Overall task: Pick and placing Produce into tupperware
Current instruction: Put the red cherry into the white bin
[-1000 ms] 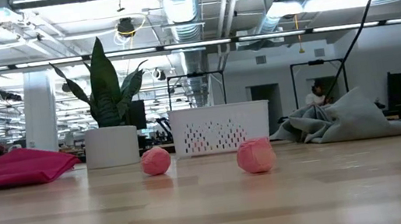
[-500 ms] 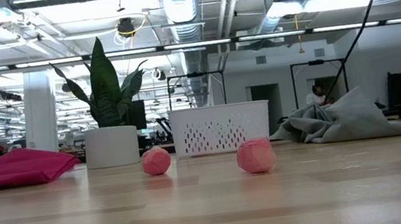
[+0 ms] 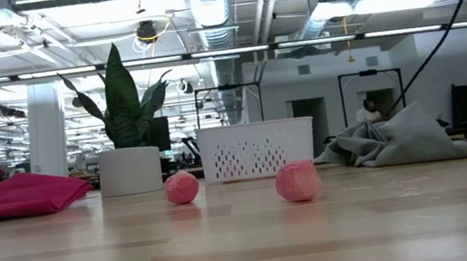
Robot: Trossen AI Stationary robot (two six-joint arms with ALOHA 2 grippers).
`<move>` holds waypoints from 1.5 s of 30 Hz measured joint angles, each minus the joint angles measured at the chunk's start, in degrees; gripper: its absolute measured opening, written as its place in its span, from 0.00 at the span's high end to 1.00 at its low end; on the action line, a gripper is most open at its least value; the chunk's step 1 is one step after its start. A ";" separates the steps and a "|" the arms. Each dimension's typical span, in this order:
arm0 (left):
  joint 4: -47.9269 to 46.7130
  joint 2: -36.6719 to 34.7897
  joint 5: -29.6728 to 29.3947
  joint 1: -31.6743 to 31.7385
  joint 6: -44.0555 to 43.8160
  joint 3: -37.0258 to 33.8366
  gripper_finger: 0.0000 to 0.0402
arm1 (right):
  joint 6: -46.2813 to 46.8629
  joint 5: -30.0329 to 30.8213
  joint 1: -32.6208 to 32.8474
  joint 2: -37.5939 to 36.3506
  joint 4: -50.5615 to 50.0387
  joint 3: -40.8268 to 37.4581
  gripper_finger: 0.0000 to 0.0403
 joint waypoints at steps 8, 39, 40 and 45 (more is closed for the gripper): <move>3.51 -14.55 9.26 10.35 13.37 0.00 0.87 | 8.99 11.92 5.10 -5.45 -7.55 -4.78 0.21; 17.04 -12.05 48.73 60.96 6.67 0.00 0.87 | 28.99 39.11 8.60 -24.36 29.08 -70.83 0.21; 18.11 -10.37 49.37 61.97 6.11 0.00 0.87 | 29.00 39.49 8.60 -23.84 30.33 -71.67 0.21; 21.25 -0.73 53.33 66.13 3.54 2.67 0.87 | 30.64 41.46 8.60 -20.40 33.96 -73.37 0.21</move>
